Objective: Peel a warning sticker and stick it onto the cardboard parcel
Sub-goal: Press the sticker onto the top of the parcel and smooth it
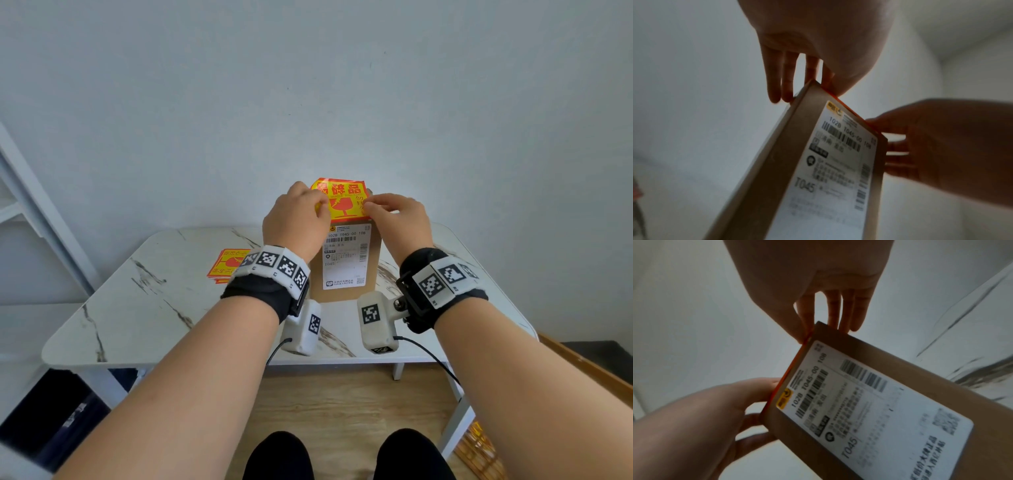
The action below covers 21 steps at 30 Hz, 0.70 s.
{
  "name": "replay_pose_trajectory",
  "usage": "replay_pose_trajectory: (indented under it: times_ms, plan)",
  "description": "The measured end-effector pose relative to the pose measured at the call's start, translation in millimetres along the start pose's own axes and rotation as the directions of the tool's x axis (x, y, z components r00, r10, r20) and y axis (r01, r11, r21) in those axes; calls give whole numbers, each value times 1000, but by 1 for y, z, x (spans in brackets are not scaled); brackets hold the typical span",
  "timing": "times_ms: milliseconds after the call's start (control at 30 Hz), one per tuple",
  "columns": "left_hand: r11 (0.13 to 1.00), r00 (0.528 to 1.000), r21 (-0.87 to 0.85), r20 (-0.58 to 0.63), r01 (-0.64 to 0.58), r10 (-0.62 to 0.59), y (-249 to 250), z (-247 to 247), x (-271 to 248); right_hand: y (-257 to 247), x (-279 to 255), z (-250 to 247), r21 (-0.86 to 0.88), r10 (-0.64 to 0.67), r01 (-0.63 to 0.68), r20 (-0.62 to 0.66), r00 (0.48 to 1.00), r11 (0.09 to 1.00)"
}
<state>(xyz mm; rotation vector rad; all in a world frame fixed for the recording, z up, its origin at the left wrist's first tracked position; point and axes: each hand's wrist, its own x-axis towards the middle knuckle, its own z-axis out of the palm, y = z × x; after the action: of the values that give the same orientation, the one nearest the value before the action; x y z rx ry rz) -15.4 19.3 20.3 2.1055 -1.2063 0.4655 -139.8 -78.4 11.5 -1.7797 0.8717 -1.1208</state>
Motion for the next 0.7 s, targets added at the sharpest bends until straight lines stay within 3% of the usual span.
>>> replay_pose_trajectory:
  times_ms: [67, 133, 300, 533, 700]
  plan:
    - [985, 994, 139, 12, -106, 105, 2, -1, 3, -4, 5, 3, -134, -68, 63, -30, 997, 989]
    - [976, 987, 148, 40, -158, 153, 0, -1, 7, -10, 9, 7, -187, -134, 131, -4, 991, 974]
    - [995, 990, -3, 102, -99, 99, -7, 8, 9, -18, 16, 12, -268, -122, 170, 185, 975, 948]
    - [998, 965, -8, 252, -68, 67, -13, 9, 11, -12, 36, 18, -326, -99, 178, 243, 965, 928]
    - [989, 917, -136, 399, 64, -5, -10, 7, 23, -11, 43, 22, -472, -95, 220, 273, 957, 854]
